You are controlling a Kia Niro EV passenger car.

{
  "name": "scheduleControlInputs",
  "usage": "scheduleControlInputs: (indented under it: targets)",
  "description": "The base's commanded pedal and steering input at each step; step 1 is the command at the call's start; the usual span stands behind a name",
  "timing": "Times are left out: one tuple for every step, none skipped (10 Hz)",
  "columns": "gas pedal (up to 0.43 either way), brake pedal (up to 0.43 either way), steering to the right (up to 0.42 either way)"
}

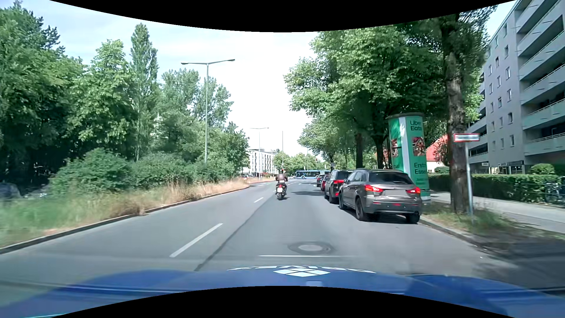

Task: Follow the waypoints while adhering to traffic rules and regulations

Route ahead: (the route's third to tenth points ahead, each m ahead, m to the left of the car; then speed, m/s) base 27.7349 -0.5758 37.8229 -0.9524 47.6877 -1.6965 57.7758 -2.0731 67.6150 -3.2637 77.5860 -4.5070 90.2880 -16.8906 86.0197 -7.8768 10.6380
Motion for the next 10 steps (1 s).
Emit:
scheduleControlInputs:
  targets:
    - [0.000,0.000,0.000]
    - [0.000,0.000,0.000]
    - [0.000,0.000,0.000]
    - [0.000,0.000,0.000]
    - [0.000,0.000,0.000]
    - [0.000,0.000,0.000]
    - [0.000,0.000,0.000]
    - [0.000,0.000,0.000]
    - [0.000,0.000,0.000]
    - [0.000,0.000,0.000]
